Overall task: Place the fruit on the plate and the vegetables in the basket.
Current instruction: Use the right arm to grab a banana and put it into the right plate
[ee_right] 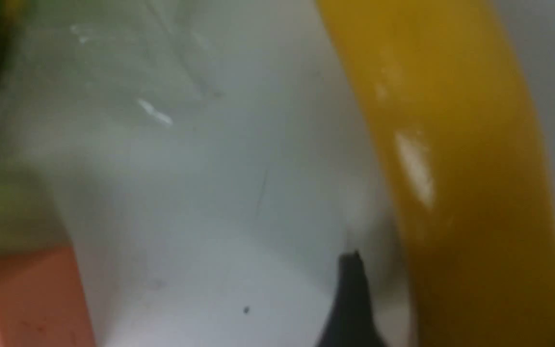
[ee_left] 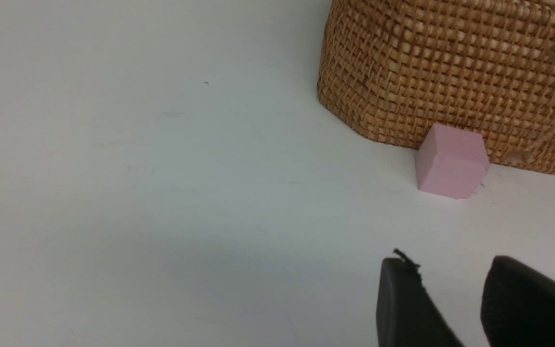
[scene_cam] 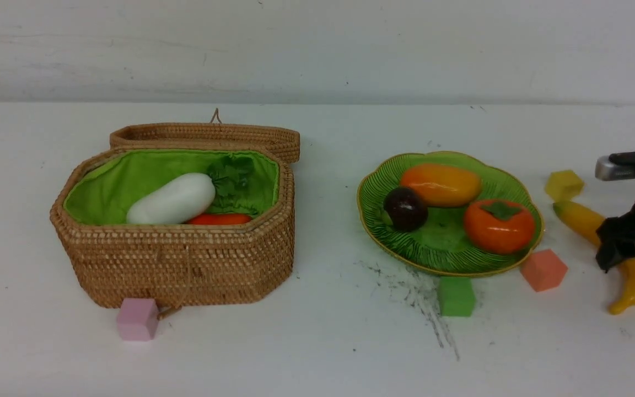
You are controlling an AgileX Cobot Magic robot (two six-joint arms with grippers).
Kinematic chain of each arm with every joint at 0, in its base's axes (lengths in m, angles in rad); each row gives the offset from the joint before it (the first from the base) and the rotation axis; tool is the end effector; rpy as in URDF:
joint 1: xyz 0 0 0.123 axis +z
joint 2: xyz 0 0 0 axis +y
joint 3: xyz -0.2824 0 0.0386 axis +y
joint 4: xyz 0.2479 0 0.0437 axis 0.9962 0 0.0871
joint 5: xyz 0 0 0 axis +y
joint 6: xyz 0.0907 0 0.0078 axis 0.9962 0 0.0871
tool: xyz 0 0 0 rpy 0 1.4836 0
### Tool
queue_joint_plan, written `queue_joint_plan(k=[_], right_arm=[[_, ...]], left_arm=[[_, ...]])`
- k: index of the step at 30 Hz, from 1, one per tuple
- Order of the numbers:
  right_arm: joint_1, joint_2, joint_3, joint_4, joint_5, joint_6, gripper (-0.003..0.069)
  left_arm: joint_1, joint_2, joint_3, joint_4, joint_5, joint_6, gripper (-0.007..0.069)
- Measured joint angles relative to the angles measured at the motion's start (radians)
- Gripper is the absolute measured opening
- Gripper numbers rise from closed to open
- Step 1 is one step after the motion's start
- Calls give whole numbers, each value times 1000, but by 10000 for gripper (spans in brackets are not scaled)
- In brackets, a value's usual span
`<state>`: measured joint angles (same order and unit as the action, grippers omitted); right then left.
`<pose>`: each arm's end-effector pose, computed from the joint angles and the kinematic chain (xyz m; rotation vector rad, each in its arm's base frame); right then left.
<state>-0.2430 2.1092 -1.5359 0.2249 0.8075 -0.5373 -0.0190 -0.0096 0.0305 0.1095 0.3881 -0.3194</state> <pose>0.4262 -0.0905 0.1618 -0.2266 2.8064 0.0912 0.0524 0.0028 0.1687 -0.2160 1.8797 -0.1227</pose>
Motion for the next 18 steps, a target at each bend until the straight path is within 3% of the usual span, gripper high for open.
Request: queue_joint_plan(k=[1, 2, 8, 11, 15, 18], right_arm=[[0, 1, -4, 4, 10, -5, 423], [0, 2, -20, 5, 59, -9, 309], [5, -75, -154, 63, 181, 46, 328], [27, -146, -219, 140, 180, -36, 328], [124, -221, -270, 322, 175, -250, 328], [202, -182, -271, 429, 157, -258, 328]], left_arm=[[0, 0, 0, 0, 0, 0, 239], [0, 0, 0, 0, 0, 0, 239], [0, 0, 0, 0, 0, 0, 239], [0, 0, 0, 0, 0, 0, 239], [0, 0, 0, 0, 0, 0, 239], [0, 0, 0, 0, 0, 0, 239]])
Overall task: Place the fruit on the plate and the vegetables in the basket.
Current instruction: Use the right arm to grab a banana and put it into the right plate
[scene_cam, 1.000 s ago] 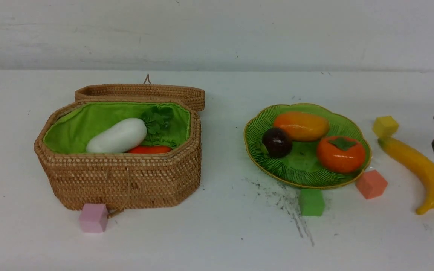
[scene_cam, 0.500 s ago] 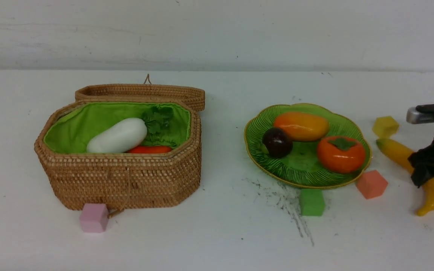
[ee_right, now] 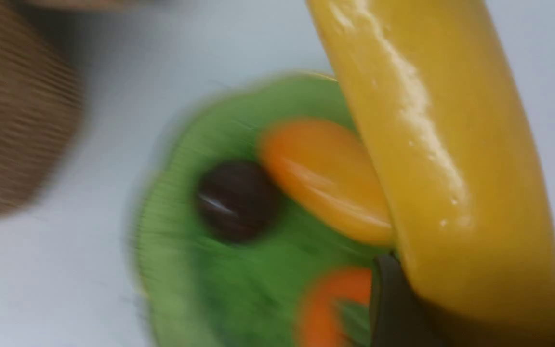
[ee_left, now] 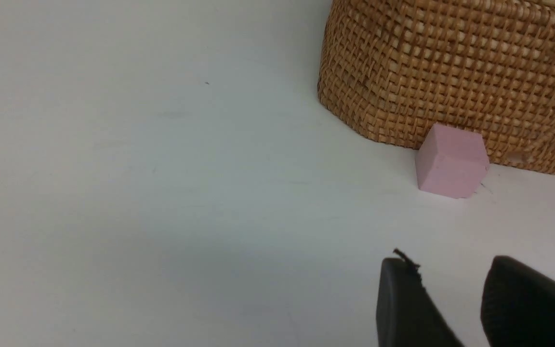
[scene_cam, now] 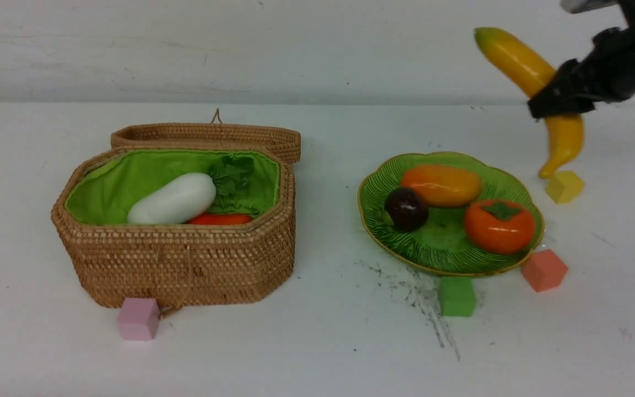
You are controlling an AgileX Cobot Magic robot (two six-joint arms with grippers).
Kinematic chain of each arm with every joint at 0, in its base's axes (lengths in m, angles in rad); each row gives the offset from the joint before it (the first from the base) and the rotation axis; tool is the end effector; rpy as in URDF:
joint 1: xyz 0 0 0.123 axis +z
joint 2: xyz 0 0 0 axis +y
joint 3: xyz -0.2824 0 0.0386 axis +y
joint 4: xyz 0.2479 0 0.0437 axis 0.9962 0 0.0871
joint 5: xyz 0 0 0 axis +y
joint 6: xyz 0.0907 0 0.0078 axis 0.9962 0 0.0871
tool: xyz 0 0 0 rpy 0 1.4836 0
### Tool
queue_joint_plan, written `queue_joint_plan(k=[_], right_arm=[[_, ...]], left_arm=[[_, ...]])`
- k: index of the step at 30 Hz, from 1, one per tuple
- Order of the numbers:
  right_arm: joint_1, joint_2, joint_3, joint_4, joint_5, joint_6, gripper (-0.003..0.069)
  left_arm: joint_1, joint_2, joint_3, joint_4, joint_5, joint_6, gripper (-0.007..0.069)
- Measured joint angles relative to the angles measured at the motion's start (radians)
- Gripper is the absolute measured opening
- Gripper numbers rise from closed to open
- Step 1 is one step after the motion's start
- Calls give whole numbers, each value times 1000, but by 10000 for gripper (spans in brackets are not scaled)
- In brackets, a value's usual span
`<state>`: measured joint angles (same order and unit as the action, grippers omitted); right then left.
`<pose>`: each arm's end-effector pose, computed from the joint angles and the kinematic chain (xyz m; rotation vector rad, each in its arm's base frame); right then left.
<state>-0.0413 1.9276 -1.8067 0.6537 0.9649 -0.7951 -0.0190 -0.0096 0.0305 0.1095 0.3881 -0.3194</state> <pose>0.4374 0.0275 0.3264 -0.6177 2.2649 0.4365 0.0524 0.0028 0.1687 -0.2160 1.8797 -0.1227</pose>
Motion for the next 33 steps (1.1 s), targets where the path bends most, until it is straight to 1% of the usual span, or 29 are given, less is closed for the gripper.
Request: queue_joint_plan(k=[1, 2, 5, 7, 10, 11, 14, 16, 17, 18, 19, 20, 21, 24, 26, 30, 31, 32, 33], right_arm=[[4, 10, 0, 5, -2, 8, 328], [31, 57, 0, 36, -11, 64, 328], [64, 123, 1, 47, -18, 160, 328], [98, 185, 5, 10, -34, 257, 328], [121, 208, 5, -36, -45, 312, 328], [133, 218, 5, -71, -51, 354, 328], [143, 224, 5, -108, -55, 401, 358], [146, 228, 5, -125, -57, 431, 438], [146, 229, 5, -126, -57, 438, 494], [146, 229, 5, -126, -57, 440, 533], [146, 229, 5, -126, -57, 440, 533], [146, 229, 5, -119, -54, 441, 581], [146, 229, 5, -114, -50, 442, 614], [146, 227, 5, -111, -34, 448, 649], [146, 211, 5, -115, -21, 451, 650], [146, 139, 5, -130, 15, 453, 614], [146, 76, 5, -140, 58, 453, 570], [146, 68, 5, -141, 64, 453, 570], [146, 35, 5, -146, 89, 453, 544]], left_arm=[[0, 0, 0, 0, 0, 0, 239], [0, 0, 0, 0, 0, 0, 239], [0, 0, 0, 0, 0, 0, 239], [0, 0, 0, 0, 0, 0, 239], [0, 0, 0, 0, 0, 0, 239], [0, 0, 0, 0, 0, 0, 239], [0, 0, 0, 0, 0, 0, 239], [0, 0, 0, 0, 0, 0, 239], [0, 0, 0, 0, 0, 0, 239], [0, 0, 0, 0, 0, 0, 239], [0, 0, 0, 0, 0, 0, 239], [0, 0, 0, 0, 0, 0, 239], [0, 0, 0, 0, 0, 0, 239], [0, 0, 0, 0, 0, 0, 239], [0, 0, 0, 0, 0, 0, 239], [0, 0, 0, 0, 0, 0, 239], [0, 0, 0, 0, 0, 0, 239], [0, 0, 0, 0, 0, 0, 239], [0, 0, 0, 0, 0, 0, 239]])
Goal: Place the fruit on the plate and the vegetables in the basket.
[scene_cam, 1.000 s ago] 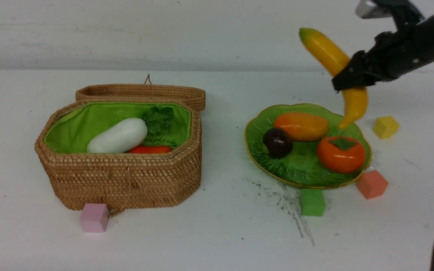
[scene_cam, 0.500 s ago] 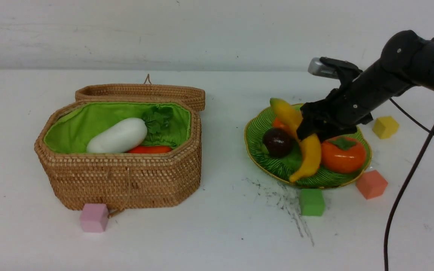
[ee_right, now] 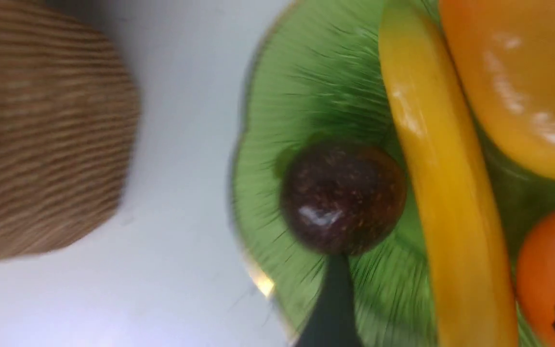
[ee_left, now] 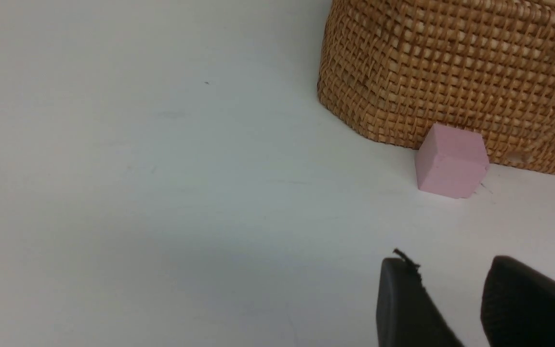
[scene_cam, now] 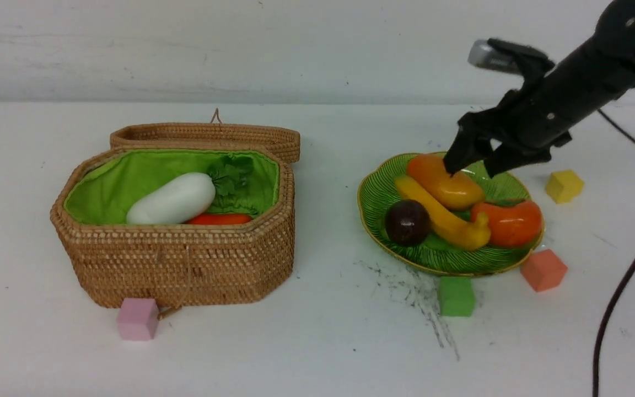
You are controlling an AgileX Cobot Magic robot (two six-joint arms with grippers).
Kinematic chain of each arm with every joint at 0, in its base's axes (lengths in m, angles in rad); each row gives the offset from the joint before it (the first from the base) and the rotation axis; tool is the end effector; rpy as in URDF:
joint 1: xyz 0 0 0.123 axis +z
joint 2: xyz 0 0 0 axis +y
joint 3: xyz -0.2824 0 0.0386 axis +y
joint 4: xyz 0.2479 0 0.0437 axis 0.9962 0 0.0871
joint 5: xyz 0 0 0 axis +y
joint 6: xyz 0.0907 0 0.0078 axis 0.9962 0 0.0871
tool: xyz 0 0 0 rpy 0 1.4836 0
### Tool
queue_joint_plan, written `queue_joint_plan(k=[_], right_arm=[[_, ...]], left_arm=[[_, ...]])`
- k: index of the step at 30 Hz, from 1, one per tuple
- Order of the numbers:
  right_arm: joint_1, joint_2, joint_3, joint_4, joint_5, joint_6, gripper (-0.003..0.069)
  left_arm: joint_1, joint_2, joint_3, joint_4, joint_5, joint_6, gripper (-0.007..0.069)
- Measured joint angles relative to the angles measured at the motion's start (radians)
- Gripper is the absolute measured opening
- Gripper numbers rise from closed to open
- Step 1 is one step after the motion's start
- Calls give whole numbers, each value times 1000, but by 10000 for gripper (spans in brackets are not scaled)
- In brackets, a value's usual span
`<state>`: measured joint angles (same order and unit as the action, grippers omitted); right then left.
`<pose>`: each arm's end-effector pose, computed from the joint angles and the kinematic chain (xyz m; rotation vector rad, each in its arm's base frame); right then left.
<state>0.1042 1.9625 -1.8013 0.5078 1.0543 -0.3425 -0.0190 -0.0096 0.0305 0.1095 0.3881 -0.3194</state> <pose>0.4284 0.0835 0.3003 -0.3775 2.5654 0.5841 0.0524 0.0028 0.1687 -0.2160 1.8797 -0.1227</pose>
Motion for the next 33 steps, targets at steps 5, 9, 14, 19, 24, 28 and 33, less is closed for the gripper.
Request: queue_joint_plan(k=[5, 9, 14, 19, 24, 28, 33], right_arm=[[0, -244, 0, -73, 170, 14, 339], [0, -408, 40, -147, 188, 77, 170], [0, -661, 211, -218, 193, 158, 0], [0, -976, 560, -224, 176, 179, -8], [0, -1280, 972, -229, -31, 179, -8], [0, -1409, 1197, -221, -166, 179, -8], [0, -1484, 1384, -180, -270, 169, -8]], left_arm=[[0, 0, 0, 0, 0, 0, 239], [0, 0, 0, 0, 0, 0, 239], [0, 0, 0, 0, 0, 0, 239], [0, 0, 0, 0, 0, 0, 239], [0, 0, 0, 0, 0, 0, 239], [0, 0, 0, 0, 0, 0, 239], [0, 0, 0, 0, 0, 0, 239]])
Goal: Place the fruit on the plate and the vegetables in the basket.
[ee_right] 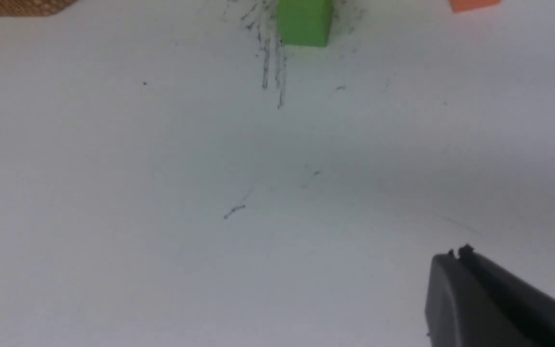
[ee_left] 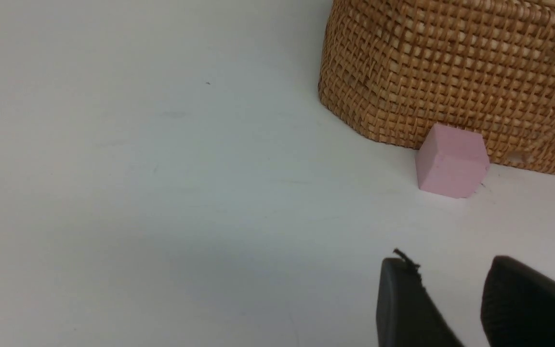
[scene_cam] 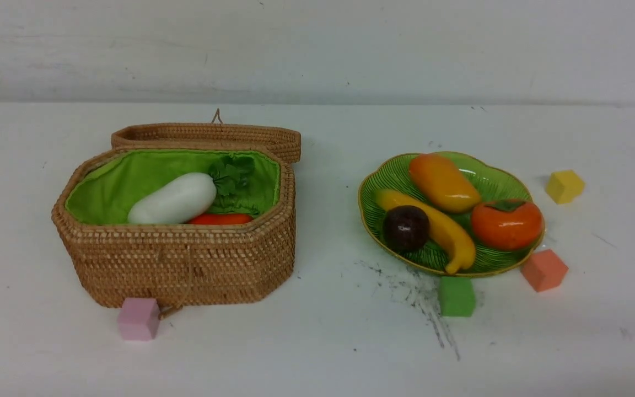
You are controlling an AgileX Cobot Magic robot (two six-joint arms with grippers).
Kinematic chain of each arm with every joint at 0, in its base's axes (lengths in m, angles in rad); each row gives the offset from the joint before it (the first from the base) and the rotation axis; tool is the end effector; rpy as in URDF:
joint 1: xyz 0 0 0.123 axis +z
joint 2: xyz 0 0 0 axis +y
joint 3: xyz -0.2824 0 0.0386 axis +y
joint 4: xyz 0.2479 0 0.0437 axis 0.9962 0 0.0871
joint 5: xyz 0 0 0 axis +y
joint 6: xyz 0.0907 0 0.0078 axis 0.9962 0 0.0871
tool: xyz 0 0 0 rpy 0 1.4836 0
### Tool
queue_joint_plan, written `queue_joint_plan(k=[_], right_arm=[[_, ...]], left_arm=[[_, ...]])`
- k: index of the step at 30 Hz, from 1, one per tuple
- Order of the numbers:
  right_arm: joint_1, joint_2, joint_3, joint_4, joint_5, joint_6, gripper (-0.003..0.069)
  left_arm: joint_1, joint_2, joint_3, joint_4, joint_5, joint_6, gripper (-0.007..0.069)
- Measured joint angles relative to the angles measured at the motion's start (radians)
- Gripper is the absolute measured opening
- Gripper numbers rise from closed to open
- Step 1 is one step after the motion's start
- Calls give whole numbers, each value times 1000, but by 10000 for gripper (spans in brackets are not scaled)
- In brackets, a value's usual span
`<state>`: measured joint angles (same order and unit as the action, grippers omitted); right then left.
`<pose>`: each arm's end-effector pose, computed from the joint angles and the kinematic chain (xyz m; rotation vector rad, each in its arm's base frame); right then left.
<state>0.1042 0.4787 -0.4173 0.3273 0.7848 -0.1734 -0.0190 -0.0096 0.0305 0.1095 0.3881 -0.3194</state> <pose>0.0805 0.0292 0.2564 -0.1663 2.2981 0.3493 0.0524 0.0028 0.1687 -0.2160 1.8797 -0.1227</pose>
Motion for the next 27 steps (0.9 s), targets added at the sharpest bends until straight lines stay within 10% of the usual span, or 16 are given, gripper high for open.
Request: queue_joint_plan(k=[13, 27], right_arm=[[0, -9, 28, -104, -144, -1, -3], [-28, -487, 393, -509, -318, 372, 6]], left_arm=[[0, 0, 0, 0, 0, 0, 239], [0, 0, 0, 0, 0, 0, 239]])
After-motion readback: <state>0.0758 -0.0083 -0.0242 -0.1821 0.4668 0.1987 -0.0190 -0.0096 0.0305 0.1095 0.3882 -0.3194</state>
